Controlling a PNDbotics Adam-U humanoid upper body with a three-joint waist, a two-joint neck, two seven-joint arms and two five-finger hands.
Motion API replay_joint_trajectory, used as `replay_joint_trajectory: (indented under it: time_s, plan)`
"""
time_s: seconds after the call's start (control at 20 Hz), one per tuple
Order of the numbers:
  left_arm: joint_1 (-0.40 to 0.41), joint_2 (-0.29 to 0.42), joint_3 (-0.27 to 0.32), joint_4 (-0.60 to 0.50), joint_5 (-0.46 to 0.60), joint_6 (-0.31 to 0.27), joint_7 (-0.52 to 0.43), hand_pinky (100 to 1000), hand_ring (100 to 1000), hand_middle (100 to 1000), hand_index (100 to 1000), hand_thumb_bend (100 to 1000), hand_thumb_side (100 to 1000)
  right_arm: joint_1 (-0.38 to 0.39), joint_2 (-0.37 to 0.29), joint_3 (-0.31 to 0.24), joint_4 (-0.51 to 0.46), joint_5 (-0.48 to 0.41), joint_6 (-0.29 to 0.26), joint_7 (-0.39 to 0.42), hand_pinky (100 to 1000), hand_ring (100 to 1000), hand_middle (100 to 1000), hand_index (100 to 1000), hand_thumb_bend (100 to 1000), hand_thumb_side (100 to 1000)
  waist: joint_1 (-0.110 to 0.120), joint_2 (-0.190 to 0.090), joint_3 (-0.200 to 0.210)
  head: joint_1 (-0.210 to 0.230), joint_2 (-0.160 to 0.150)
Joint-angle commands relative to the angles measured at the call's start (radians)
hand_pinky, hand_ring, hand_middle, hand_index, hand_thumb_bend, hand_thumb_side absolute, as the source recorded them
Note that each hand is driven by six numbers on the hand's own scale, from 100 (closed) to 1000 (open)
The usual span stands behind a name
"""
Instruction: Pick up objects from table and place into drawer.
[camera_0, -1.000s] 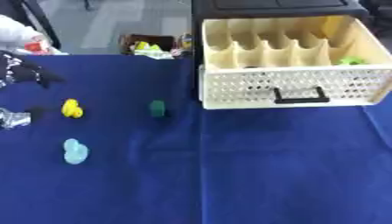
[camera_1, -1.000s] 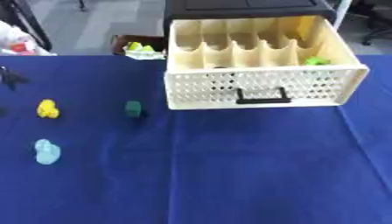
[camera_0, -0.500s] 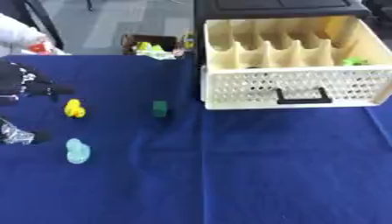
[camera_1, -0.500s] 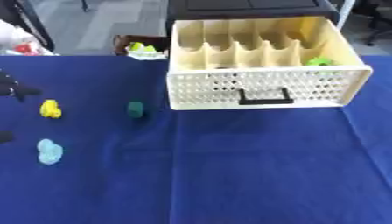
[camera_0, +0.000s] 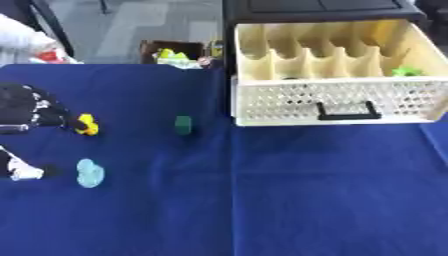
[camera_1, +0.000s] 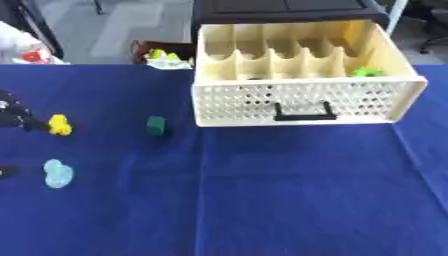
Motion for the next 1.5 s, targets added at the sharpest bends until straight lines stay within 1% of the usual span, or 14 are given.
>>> replay_joint_trajectory:
  time_s: [0.05, 0.1, 0.15, 0.25, 0.3, 0.45, 0.55, 0.6, 0.7, 0.8, 0.9, 1.1, 1.25, 1.5]
  plan:
    - [-0.004, 0.042, 0.002, 0.002, 0.009, -0.048, -0.036, 615, 675, 721, 994, 286, 411, -0.011, -0.015, -0.016, -0.014, -0.006, 0.004, -0.001, 758, 612, 475, 683, 100, 1000, 0.000, -0.017, 0.001, 0.004, -0.011]
    - [-0.002, 0.041, 0.001, 0.008, 0.018, -0.046, -0.041, 609, 675, 719, 989, 289, 622, -0.011, -0.013, -0.017, -0.014, -0.007, 0.006, -0.001, 759, 612, 475, 683, 100, 1000, 0.000, -0.017, 0.001, 0.004, -0.011]
    - [-0.001, 0.041, 0.000, 0.013, 0.027, -0.046, -0.048, 606, 674, 717, 983, 314, 781, -0.010, -0.012, -0.017, -0.014, -0.007, 0.007, -0.001, 760, 612, 474, 683, 100, 1000, 0.000, -0.016, 0.000, 0.004, -0.010]
    - [0.001, 0.039, 0.000, 0.018, 0.043, -0.045, -0.066, 599, 667, 708, 972, 337, 865, -0.008, -0.010, -0.018, -0.014, -0.009, 0.010, -0.001, 761, 611, 474, 682, 100, 1000, 0.000, -0.015, 0.000, 0.004, -0.009]
    - [0.002, 0.038, 0.000, 0.019, 0.050, -0.045, -0.075, 590, 661, 702, 968, 335, 854, -0.007, -0.009, -0.019, -0.014, -0.010, 0.011, -0.001, 762, 611, 474, 682, 100, 1000, 0.000, -0.015, 0.000, 0.005, -0.008]
    - [0.002, 0.033, -0.002, 0.026, 0.077, -0.037, -0.092, 536, 620, 659, 948, 278, 713, -0.007, -0.006, -0.020, -0.014, -0.012, 0.013, -0.002, 762, 611, 473, 682, 100, 1000, 0.000, -0.013, -0.002, 0.006, -0.010]
    - [0.002, 0.029, -0.005, 0.039, 0.102, -0.027, -0.105, 503, 599, 626, 928, 235, 684, -0.006, -0.005, -0.021, -0.014, -0.013, 0.014, -0.003, 762, 611, 473, 681, 100, 1000, 0.000, -0.011, -0.004, 0.007, -0.010]
    - [0.001, 0.026, -0.007, 0.048, 0.118, -0.021, -0.111, 484, 590, 618, 921, 209, 690, -0.006, -0.004, -0.022, -0.014, -0.013, 0.014, -0.003, 763, 611, 472, 681, 100, 1000, 0.000, -0.011, -0.005, 0.008, -0.011]
    - [0.001, 0.019, -0.013, 0.064, 0.162, -0.011, -0.132, 448, 572, 601, 893, 155, 775, -0.005, -0.002, -0.023, -0.014, -0.014, 0.016, -0.004, 764, 611, 472, 681, 100, 1000, -0.001, -0.010, -0.007, 0.008, -0.012]
    - [-0.001, 0.014, -0.016, 0.072, 0.212, -0.004, -0.162, 433, 565, 595, 869, 136, 790, -0.003, 0.001, -0.024, -0.014, -0.014, 0.017, -0.005, 766, 611, 472, 680, 100, 1000, -0.001, -0.009, -0.007, 0.009, -0.012]
    - [-0.003, 0.010, -0.018, 0.077, 0.253, 0.010, -0.195, 427, 560, 590, 865, 129, 844, -0.001, 0.003, -0.025, -0.014, -0.016, 0.019, -0.005, 767, 611, 471, 680, 100, 1000, -0.001, -0.008, -0.007, 0.010, -0.013]
    - [-0.006, 0.002, -0.018, 0.088, 0.307, 0.035, -0.259, 418, 556, 590, 896, 106, 860, 0.001, 0.006, -0.028, -0.014, -0.018, 0.022, -0.006, 770, 612, 469, 680, 100, 1000, 0.000, -0.005, -0.008, 0.010, -0.015]
    - [-0.007, -0.002, -0.020, 0.092, 0.333, 0.045, -0.295, 416, 559, 610, 919, 105, 867, 0.002, 0.007, -0.028, -0.014, -0.019, 0.023, -0.007, 771, 612, 468, 680, 100, 1000, 0.001, -0.004, -0.008, 0.011, -0.017]
    - [-0.008, -0.008, -0.032, 0.085, 0.339, 0.045, -0.345, 470, 593, 662, 960, 162, 1000, 0.003, 0.012, -0.030, -0.014, -0.022, 0.029, -0.007, 774, 611, 465, 676, 100, 1000, 0.001, 0.000, -0.011, 0.013, -0.021]
